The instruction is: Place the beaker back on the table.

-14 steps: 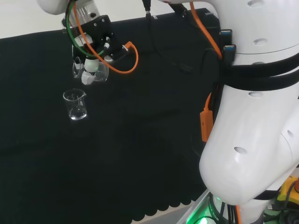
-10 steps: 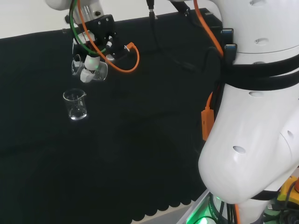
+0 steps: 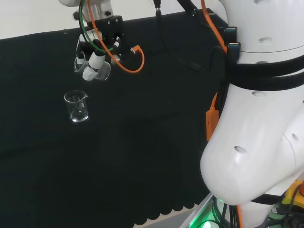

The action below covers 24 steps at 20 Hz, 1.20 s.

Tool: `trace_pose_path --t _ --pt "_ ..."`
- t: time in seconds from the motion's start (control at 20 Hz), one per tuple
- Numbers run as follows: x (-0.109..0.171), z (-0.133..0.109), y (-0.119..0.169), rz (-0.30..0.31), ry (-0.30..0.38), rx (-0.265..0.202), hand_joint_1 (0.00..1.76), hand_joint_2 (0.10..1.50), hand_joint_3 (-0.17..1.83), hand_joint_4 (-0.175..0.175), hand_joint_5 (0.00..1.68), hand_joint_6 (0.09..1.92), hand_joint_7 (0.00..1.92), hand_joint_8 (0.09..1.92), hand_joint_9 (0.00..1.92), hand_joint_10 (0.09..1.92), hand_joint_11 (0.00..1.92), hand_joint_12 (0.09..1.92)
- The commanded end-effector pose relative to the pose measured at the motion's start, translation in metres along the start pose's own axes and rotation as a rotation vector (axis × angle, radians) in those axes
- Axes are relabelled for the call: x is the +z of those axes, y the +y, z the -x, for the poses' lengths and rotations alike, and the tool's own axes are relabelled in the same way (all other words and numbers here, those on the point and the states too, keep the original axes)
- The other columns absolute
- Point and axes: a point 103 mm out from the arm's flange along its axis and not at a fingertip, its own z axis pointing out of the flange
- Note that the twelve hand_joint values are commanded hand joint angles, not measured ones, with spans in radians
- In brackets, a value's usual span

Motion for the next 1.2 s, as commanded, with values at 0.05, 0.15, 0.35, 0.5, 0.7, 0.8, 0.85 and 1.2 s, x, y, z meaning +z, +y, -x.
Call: trace_pose_path --t 0.05,0.15,0.35,0.5,0.7,0.8,0.85,1.2 --pt "0.011 0.019 0.009 0.037 0.059 0.003 1.28 1.07 -0.17 0.016 1.18 0.81 1.51 0.09 1.27 0.57 0.94 0.97" --pt "0.015 0.025 0.013 0.057 0.080 0.002 1.28 1.07 -0.17 0.017 1.18 0.81 1.51 0.09 1.27 0.57 0.93 0.97" --pt "0.023 0.035 0.021 0.094 0.116 -0.009 1.28 1.07 -0.17 0.016 1.18 0.81 1.51 0.09 1.27 0.57 0.93 0.98" --pt "0.027 0.043 0.026 0.116 0.141 -0.018 1.28 1.07 -0.17 0.016 1.18 0.81 1.51 0.09 1.27 0.57 0.93 0.98" --pt "0.033 0.053 0.033 0.152 0.212 -0.069 1.28 1.07 -0.17 0.016 1.18 0.81 1.51 0.09 1.26 0.57 0.93 0.98" --pt "0.036 0.057 0.036 0.167 0.235 -0.084 1.28 1.07 -0.17 0.016 1.18 0.81 1.51 0.09 1.26 0.57 0.93 0.98" --pt "0.038 0.060 0.037 0.175 0.248 -0.091 1.28 1.07 -0.17 0.016 1.18 0.81 1.51 0.09 1.26 0.57 0.93 0.98" --pt "0.055 0.073 0.047 0.208 0.354 -0.136 1.28 1.07 -0.17 0.015 1.18 0.81 1.51 0.09 1.26 0.57 0.93 0.98"
